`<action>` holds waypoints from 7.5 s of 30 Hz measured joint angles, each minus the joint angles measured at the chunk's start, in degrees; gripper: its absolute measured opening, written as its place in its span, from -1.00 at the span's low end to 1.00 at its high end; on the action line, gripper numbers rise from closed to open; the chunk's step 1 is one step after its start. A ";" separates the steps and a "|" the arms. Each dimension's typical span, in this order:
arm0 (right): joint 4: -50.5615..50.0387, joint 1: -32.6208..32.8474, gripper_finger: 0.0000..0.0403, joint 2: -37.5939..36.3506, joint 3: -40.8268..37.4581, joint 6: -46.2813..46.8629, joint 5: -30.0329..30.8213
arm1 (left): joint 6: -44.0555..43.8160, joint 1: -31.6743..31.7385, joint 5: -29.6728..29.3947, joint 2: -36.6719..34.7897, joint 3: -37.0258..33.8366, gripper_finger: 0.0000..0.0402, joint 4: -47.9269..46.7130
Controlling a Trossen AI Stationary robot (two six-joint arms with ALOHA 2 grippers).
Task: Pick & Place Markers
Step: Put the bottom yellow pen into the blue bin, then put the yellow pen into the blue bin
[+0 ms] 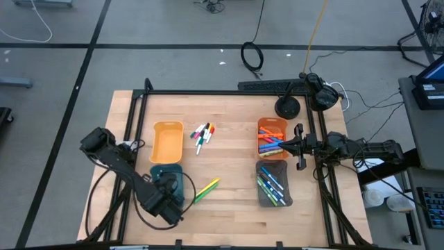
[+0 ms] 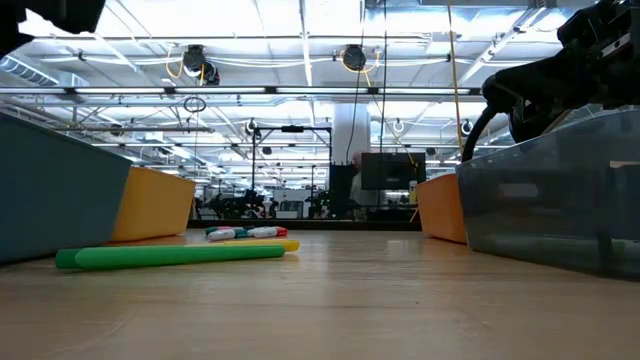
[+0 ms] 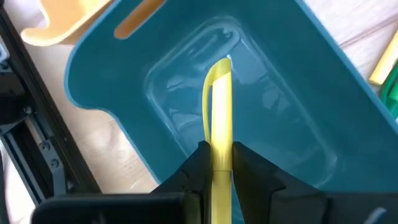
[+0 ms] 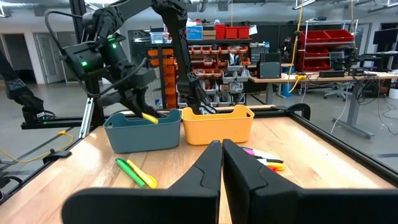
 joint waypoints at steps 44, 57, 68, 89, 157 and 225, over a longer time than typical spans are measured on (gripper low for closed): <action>0.00 0.00 -0.98 0.00 0.00 -0.01 0.00 | 33.63 6.76 -19.55 -0.22 6.43 -0.19 11.11; -0.01 -0.02 -0.98 -0.01 0.00 -0.01 0.00 | 48.27 15.23 -14.51 0.02 -3.10 -0.18 32.01; -0.01 0.00 -0.98 0.00 0.00 0.00 0.00 | 56.24 15.42 -9.04 0.07 -15.46 -0.18 56.51; -0.02 0.00 -0.98 -0.02 0.00 0.00 0.00 | 64.92 14.50 -7.60 0.17 -12.60 -0.38 57.34; 0.00 -0.02 -0.98 0.02 0.00 0.00 0.00 | 49.18 19.73 4.93 19.82 8.59 -0.41 27.22; 0.00 -0.01 -0.98 0.09 0.00 -0.02 0.00 | -16.96 -6.88 -1.82 -5.12 2.09 -0.75 -0.75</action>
